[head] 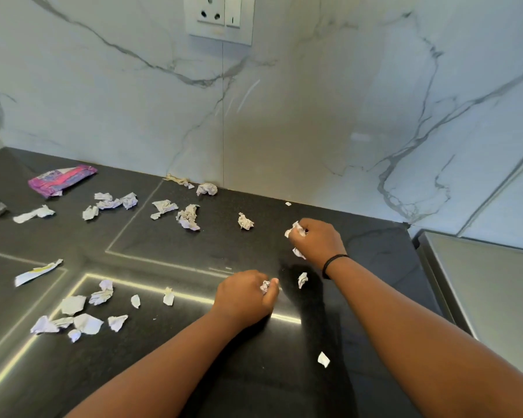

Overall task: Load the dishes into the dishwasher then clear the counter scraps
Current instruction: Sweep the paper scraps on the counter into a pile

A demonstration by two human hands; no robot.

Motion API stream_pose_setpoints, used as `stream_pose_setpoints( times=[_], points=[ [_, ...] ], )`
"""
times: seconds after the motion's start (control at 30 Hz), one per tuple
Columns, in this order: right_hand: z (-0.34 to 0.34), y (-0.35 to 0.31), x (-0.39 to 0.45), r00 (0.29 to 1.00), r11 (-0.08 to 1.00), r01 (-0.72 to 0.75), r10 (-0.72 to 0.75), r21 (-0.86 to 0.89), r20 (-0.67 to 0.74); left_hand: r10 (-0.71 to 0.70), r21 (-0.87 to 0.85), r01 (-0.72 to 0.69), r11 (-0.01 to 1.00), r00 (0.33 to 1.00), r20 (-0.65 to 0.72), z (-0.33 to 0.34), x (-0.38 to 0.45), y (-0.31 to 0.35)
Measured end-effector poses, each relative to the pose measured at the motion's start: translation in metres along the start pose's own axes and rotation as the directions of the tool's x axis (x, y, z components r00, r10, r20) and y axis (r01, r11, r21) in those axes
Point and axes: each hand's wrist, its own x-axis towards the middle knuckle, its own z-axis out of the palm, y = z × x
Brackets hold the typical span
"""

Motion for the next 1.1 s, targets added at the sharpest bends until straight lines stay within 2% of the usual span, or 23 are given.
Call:
stream_pose_setpoints(
  times=[0.07,0.17,0.33,0.47,0.57,0.63,0.67,0.7,0.77,0.8,0.87,0.93,1.0,1.1],
  points=[
    [-0.017,-0.011,-0.012,0.997,1.0,0.013,-0.011,0.022,-0.072,-0.128,-0.136,0.132,0.982,0.991,0.038,-0.009,-0.011,0.002],
    [-0.031,-0.027,-0.036,0.993,0.998,0.061,-0.058,0.029,-0.102,-0.234,-0.322,0.247,0.914,0.969,0.081,-0.027,-0.027,0.004],
    [-0.017,-0.043,-0.087,0.996,0.99,0.092,-0.089,0.111,-0.031,-0.356,-0.566,0.357,0.743,0.927,0.117,-0.056,-0.053,0.005],
    [0.005,-0.06,-0.127,0.984,0.978,0.161,-0.168,0.135,0.049,-0.444,-0.646,0.435,0.627,0.881,0.162,-0.072,-0.091,0.008],
    [0.02,-0.082,-0.162,0.975,0.929,0.115,-0.173,0.352,0.138,-0.477,-0.611,0.433,0.662,0.873,0.101,-0.084,-0.135,0.012],
    [0.032,-0.097,-0.191,0.969,0.857,0.018,-0.141,0.514,0.2,-0.501,-0.583,0.428,0.69,0.864,0.041,-0.089,-0.169,0.015],
    [0.04,-0.103,-0.209,0.957,0.802,-0.055,-0.127,0.595,0.26,-0.538,-0.606,0.43,0.669,0.843,0.003,-0.089,-0.187,0.016],
    [0.049,-0.108,-0.226,0.936,0.733,-0.135,-0.127,0.666,0.329,-0.596,-0.661,0.438,0.609,0.803,-0.017,-0.089,-0.205,0.02],
    [0.07,-0.117,-0.267,0.88,0.604,-0.29,-0.135,0.743,0.454,-0.736,-0.775,0.453,0.44,0.677,-0.023,-0.085,-0.246,0.025],
    [0.08,-0.12,-0.286,0.863,0.565,-0.334,-0.139,0.754,0.486,-0.786,-0.809,0.457,0.37,0.618,-0.01,-0.081,-0.265,0.026],
    [0.098,-0.121,-0.329,0.818,0.534,-0.408,-0.146,0.74,0.556,-0.85,-0.798,0.523,0.299,0.526,0.026,-0.07,-0.313,0.025],
    [0.113,-0.113,-0.37,0.737,0.557,-0.48,-0.164,0.678,0.656,-0.896,-0.805,0.57,0.163,0.427,0.121,-0.059,-0.362,0.021],
    [0.126,-0.098,-0.407,0.63,0.643,-0.52,-0.156,0.563,0.761,-0.921,-0.804,0.593,-0.042,0.289,0.261,-0.044,-0.405,0.012],
    [0.155,-0.073,-0.444,0.46,0.693,-0.635,-0.014,0.34,0.888,-0.9,-0.738,0.62,-0.268,0.113,0.422,-0.023,-0.454,-0.011]
  ],
)
